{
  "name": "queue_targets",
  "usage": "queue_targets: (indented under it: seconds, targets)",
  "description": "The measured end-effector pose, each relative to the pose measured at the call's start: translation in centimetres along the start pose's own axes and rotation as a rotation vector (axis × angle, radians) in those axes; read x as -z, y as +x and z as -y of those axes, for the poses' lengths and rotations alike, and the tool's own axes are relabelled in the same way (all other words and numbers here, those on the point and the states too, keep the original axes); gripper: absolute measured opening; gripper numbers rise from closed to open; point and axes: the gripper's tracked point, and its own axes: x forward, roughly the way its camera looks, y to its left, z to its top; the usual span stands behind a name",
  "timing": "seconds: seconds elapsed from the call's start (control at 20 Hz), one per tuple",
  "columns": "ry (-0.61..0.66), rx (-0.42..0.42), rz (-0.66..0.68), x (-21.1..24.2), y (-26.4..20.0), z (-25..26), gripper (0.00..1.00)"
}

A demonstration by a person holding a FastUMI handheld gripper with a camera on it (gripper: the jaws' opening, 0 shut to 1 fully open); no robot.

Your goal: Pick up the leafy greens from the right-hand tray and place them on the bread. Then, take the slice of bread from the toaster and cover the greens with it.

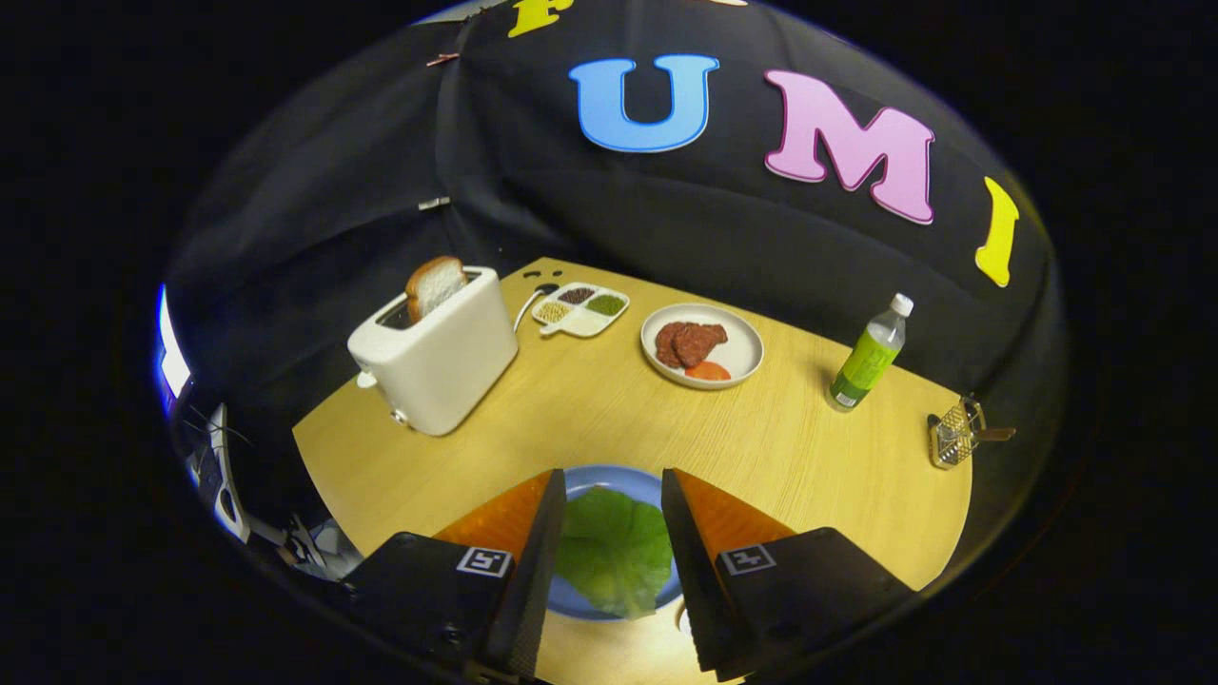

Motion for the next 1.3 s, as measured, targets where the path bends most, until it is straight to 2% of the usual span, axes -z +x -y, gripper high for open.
queue_targets:
  seconds: [0.1,0.35,0.55,0.75,1.0,1.3]
  targets:
    - [0.024,0.0,0.04,-3.5,-0.3,-1.7,0.64]
    - [0.098,-0.065,0.108,-11.7,1.2,-7.8,0.64]
    - [0.019,-0.096,0.147,-16.6,3.8,-13.3,0.67]
    - [-0.036,-0.112,0.12,-17.9,7.8,-18.0,0.67]
    - [-0.035,-0.106,0.04,-17.1,13.3,-21.6,0.67]
    - [-0.063,-0.036,-0.075,-14.4,18.9,-22.8,0.66]
